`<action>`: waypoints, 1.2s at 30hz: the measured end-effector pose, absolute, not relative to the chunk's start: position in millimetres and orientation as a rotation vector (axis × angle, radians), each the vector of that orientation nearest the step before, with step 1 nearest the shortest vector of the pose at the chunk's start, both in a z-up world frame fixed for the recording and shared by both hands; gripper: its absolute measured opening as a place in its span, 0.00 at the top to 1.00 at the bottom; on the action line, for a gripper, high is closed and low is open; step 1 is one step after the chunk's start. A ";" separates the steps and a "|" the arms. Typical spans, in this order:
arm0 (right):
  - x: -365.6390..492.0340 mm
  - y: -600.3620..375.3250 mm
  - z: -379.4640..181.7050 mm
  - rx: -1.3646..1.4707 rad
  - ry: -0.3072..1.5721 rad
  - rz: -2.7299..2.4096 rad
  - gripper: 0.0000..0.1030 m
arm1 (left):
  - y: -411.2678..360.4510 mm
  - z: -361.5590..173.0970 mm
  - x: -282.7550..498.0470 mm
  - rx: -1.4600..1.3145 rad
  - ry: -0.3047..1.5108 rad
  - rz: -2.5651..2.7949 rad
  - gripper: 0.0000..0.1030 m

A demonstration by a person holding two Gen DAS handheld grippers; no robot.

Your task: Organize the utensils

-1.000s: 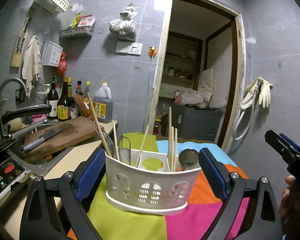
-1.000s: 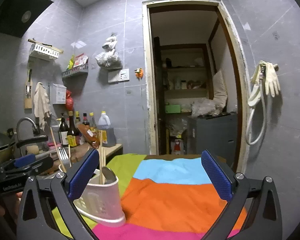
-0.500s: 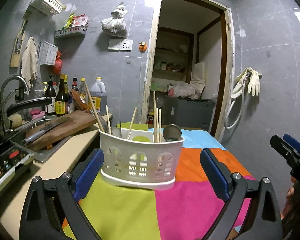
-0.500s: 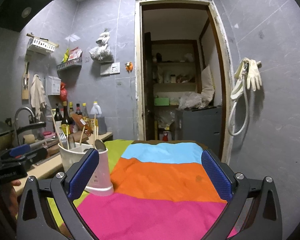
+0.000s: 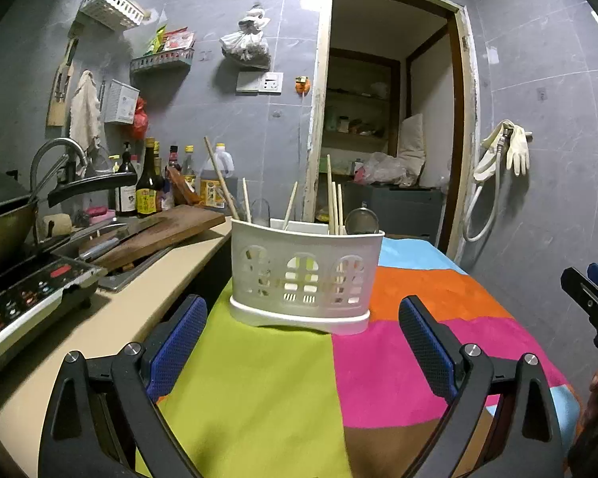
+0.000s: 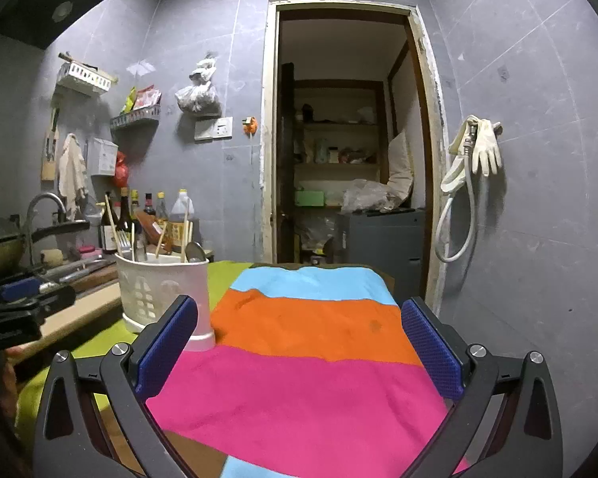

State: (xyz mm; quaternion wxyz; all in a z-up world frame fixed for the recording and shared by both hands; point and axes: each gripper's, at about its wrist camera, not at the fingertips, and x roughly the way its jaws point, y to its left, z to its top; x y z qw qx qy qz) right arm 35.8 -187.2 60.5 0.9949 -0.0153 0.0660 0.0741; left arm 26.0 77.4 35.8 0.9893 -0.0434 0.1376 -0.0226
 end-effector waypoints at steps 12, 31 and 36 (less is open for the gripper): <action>36.1 -191.3 45.3 -0.035 0.178 0.127 0.00 | 79.7 21.5 19.1 -0.093 0.301 -0.042 0.08; 36.4 -190.1 44.4 -0.034 0.180 0.130 0.00 | 79.6 20.0 19.0 -0.094 0.303 -0.041 0.08; 36.5 -189.7 44.3 -0.035 0.181 0.129 0.00 | 81.7 17.4 19.7 -0.096 0.307 -0.041 0.08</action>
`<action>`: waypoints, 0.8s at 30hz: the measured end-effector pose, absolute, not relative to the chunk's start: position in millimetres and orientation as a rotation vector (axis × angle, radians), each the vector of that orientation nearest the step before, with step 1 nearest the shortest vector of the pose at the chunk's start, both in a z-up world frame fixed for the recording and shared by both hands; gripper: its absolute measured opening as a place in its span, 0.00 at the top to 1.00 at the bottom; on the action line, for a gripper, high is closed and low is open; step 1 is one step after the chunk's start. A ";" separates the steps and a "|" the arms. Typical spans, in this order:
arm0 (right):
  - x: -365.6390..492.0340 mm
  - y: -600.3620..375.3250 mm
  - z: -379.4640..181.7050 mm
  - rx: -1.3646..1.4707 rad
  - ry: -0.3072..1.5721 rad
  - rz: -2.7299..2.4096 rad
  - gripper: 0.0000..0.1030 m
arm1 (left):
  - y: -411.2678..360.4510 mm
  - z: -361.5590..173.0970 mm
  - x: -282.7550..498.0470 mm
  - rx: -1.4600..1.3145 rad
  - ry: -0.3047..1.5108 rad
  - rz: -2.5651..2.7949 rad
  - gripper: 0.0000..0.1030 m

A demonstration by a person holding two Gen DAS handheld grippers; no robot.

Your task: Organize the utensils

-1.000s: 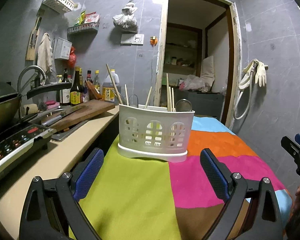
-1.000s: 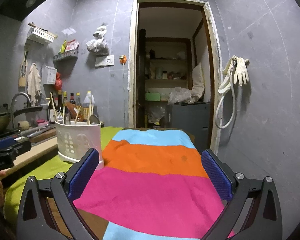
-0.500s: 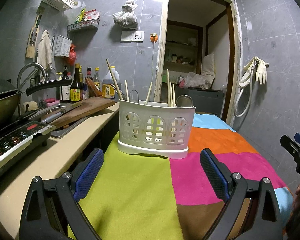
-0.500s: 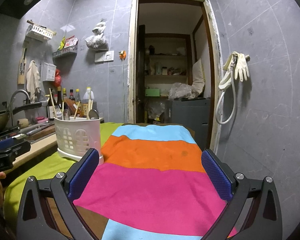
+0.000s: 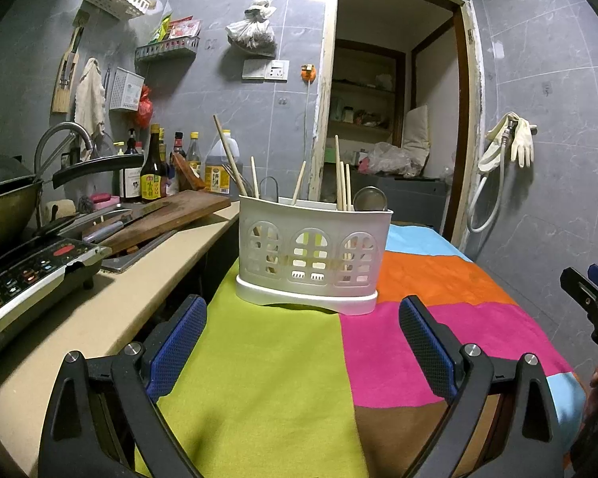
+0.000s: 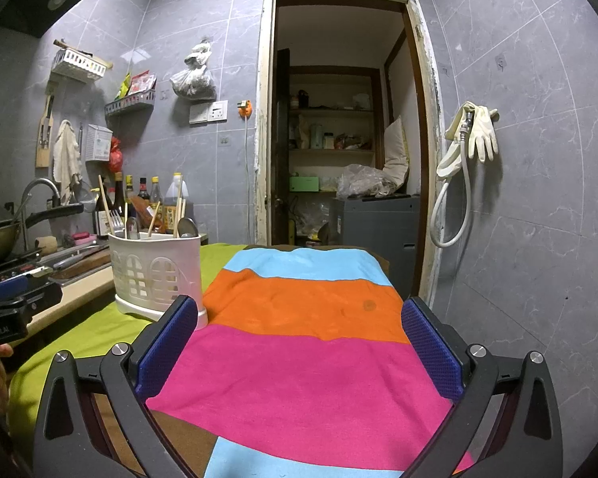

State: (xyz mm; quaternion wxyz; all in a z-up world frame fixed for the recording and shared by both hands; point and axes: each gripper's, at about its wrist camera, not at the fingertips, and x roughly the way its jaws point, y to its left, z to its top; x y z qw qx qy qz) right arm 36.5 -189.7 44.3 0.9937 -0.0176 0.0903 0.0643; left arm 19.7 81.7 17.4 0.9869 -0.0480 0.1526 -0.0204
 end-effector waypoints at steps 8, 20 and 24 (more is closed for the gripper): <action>36.5 -189.7 44.2 -0.035 0.181 0.130 0.00 | 82.5 16.4 21.0 -0.097 0.309 -0.040 0.08; 36.7 -189.8 44.6 -0.036 0.182 0.129 0.00 | 85.4 12.9 21.9 -0.102 0.319 -0.041 0.08; 36.8 -189.8 44.7 -0.034 0.183 0.130 0.00 | 85.3 11.8 22.0 -0.101 0.321 -0.041 0.08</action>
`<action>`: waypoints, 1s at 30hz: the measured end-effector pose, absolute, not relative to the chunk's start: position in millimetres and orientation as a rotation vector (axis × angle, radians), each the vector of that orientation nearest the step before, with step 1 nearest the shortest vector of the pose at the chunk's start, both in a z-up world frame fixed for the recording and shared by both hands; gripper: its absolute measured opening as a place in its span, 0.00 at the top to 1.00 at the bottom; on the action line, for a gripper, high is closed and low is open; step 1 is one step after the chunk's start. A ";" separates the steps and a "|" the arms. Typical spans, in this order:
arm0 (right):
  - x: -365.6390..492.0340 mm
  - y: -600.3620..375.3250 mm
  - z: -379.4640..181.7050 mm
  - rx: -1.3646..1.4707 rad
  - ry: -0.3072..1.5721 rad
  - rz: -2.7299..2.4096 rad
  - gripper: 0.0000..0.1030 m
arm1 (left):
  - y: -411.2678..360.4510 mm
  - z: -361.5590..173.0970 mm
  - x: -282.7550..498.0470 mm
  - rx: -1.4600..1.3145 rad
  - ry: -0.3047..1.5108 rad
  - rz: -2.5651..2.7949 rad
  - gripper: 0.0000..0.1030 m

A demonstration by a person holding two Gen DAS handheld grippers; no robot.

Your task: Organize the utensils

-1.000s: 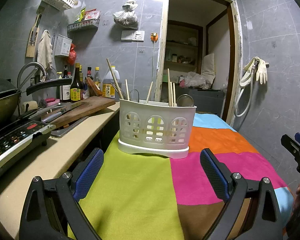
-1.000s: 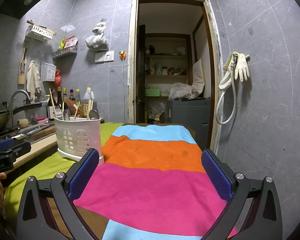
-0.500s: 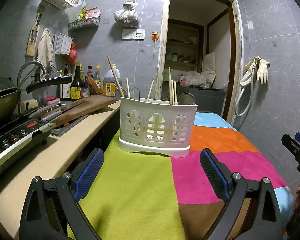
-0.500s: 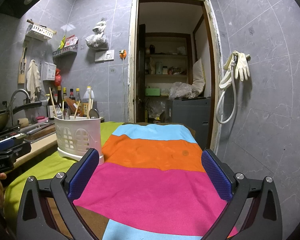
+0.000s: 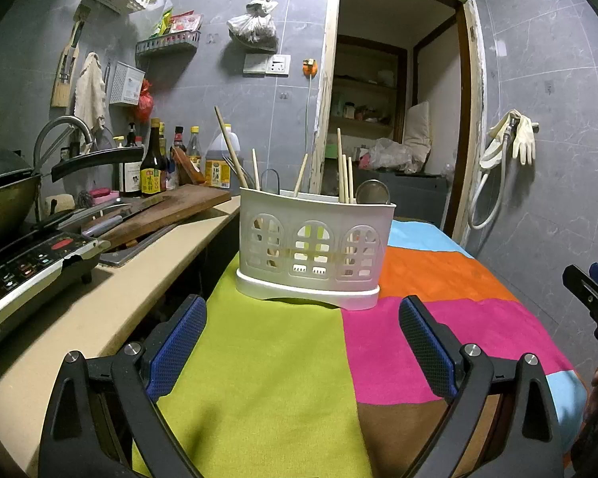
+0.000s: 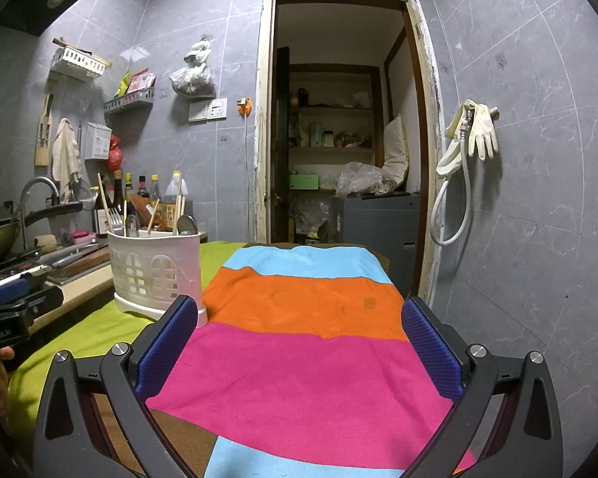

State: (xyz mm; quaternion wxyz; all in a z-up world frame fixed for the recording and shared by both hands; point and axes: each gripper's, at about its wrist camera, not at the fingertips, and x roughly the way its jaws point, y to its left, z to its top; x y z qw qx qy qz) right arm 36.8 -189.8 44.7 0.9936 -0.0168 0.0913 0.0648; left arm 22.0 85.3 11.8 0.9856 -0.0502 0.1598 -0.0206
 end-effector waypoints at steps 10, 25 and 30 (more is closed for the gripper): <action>36.8 -189.7 45.2 -0.035 0.182 0.130 0.00 | 85.6 8.2 25.2 -0.108 0.333 -0.058 0.08; 37.3 -187.8 42.3 -0.035 0.189 0.129 0.00 | 87.1 5.0 24.9 -0.103 0.325 -0.030 0.08; 37.4 -186.0 38.1 -0.038 0.193 0.129 0.00 | 86.1 4.7 24.7 -0.100 0.331 -0.032 0.08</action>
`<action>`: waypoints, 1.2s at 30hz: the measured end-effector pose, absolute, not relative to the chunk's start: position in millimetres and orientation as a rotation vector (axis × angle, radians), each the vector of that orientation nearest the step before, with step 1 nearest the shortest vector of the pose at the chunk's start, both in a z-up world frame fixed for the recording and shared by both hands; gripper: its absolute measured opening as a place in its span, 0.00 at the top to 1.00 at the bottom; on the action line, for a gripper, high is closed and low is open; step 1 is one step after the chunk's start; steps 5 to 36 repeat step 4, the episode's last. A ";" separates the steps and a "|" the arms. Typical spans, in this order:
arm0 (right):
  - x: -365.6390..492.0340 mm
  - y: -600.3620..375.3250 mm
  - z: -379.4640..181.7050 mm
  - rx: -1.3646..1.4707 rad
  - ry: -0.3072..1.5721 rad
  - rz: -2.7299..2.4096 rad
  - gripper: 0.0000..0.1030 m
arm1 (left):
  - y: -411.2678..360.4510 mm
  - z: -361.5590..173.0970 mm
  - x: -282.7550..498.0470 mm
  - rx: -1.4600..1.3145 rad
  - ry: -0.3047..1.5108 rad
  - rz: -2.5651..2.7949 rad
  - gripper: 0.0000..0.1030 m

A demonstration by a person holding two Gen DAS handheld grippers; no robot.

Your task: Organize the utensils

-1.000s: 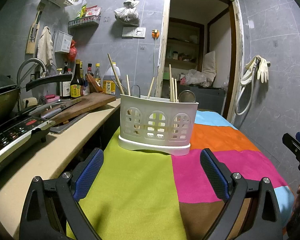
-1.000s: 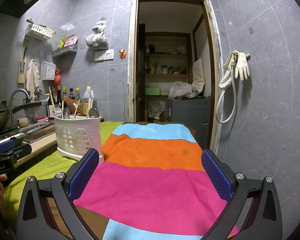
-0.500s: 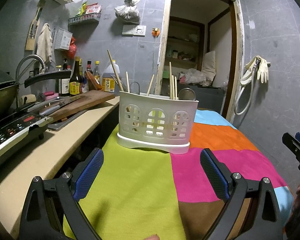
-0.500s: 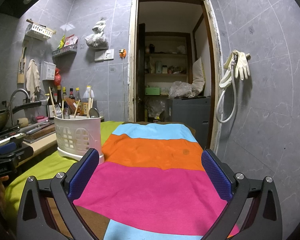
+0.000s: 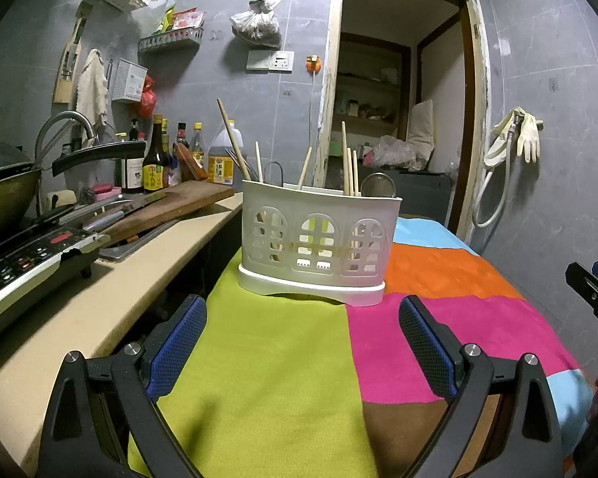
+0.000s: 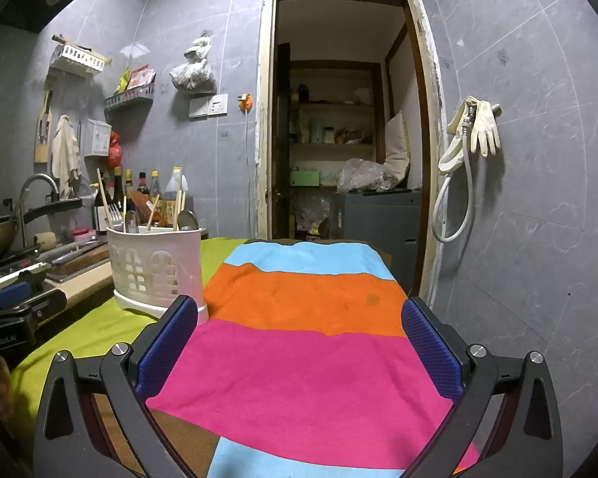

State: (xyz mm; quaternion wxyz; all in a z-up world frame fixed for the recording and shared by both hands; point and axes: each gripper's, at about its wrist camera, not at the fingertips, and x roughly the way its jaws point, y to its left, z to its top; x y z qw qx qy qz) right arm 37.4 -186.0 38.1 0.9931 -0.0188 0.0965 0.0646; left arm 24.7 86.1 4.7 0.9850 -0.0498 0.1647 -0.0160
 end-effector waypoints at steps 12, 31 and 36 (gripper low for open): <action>39.3 -185.0 36.5 -0.038 0.196 0.130 0.00 | 85.6 5.2 25.1 -0.088 0.332 -0.034 0.08; 39.3 -185.0 36.5 -0.038 0.196 0.130 0.00 | 85.6 5.2 25.1 -0.088 0.332 -0.034 0.08; 39.3 -185.0 36.5 -0.038 0.196 0.130 0.00 | 85.6 5.2 25.1 -0.088 0.332 -0.034 0.08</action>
